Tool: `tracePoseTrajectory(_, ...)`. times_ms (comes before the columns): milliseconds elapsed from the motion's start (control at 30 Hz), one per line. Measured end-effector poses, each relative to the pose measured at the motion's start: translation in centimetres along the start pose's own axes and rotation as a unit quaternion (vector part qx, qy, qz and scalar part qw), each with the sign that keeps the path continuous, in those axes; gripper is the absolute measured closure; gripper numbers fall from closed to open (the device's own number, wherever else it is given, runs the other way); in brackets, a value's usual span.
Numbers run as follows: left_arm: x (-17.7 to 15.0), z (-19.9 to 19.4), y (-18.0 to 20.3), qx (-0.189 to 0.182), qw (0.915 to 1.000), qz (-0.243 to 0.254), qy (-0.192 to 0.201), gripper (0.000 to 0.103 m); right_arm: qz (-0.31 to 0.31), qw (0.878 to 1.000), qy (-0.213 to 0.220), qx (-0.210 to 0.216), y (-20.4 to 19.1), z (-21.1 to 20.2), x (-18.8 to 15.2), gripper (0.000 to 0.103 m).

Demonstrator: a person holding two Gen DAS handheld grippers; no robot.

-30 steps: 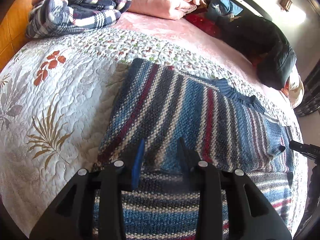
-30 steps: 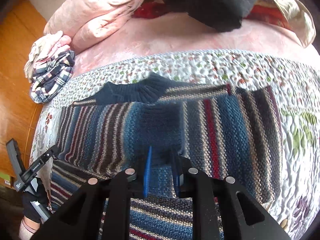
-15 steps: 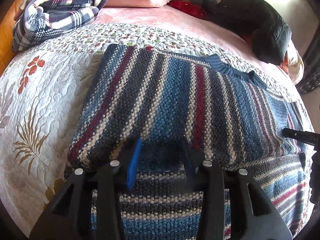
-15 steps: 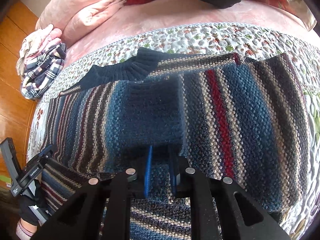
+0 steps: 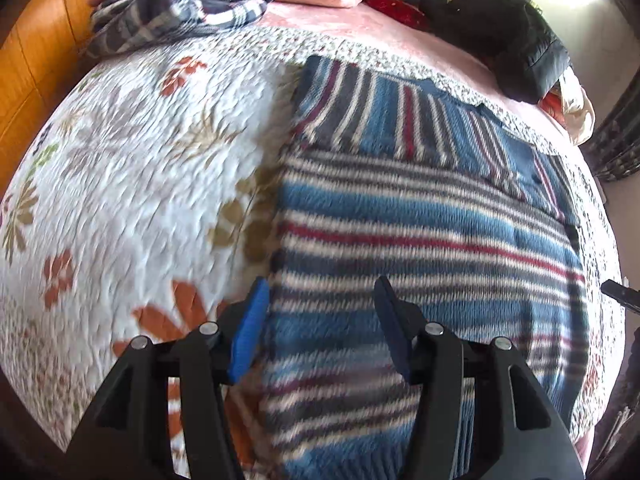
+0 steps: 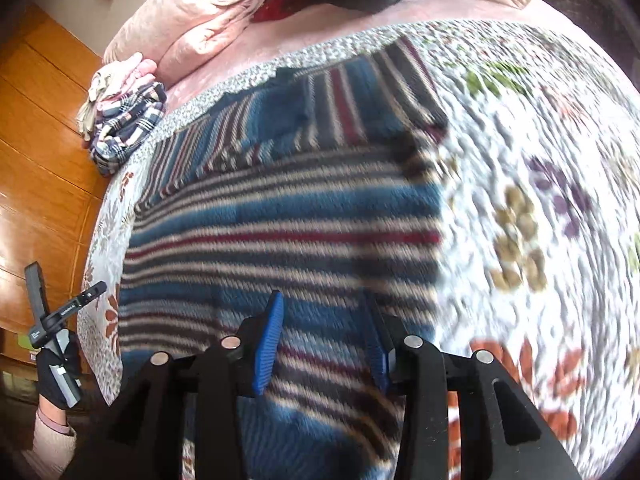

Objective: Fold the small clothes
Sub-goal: 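Grasp the ribbed hem with both grippers and lift it toward the collar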

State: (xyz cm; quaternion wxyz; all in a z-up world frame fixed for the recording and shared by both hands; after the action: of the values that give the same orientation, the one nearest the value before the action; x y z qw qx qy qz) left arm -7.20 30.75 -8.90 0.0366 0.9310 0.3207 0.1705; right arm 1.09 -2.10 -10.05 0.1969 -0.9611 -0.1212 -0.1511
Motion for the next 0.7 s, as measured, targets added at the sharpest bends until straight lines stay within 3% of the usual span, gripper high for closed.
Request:
tracePoseTrajectory(167, -7.1, -1.5, -2.7, 0.016, 0.9990, -0.001, -0.041, 0.046, 0.033, 0.999, -0.011, -0.028, 1.8, -2.2, -8.1, 0.059)
tracePoseTrajectory(300, -10.0, -1.9, -3.3, -0.006, 0.9982, -0.026, -0.054, 0.046, 0.077, 0.997, -0.016, -0.004, 2.1, -2.7, -11.6, 0.057)
tracePoseTrajectory(467, -12.2, -1.0, -2.7, -0.027, 0.9966, -0.039, -0.067, 0.046, 0.085, 0.996, -0.032, 0.024, 0.8, -1.5, -14.0, 0.055)
tracePoseTrajectory(700, -13.3, 0.6, -2.7, -0.025, 0.9952, -0.061, -0.072, 0.045, 0.101, 0.993, -0.052, 0.036, -0.4, 1.1, -15.3, 0.055)
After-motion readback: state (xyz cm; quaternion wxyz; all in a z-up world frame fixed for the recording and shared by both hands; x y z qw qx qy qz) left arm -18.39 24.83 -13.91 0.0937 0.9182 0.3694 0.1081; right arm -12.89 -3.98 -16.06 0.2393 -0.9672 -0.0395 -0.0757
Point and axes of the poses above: each gripper's, at about its wrist camera, not at the fingertips, and z roughly the way its jaws point, y to its right, x to its top, the point moved 9 cm from there along z, roughly the way its jaws point, and after that the axes turned 7 degrees about -z, right-handed, at the moved point
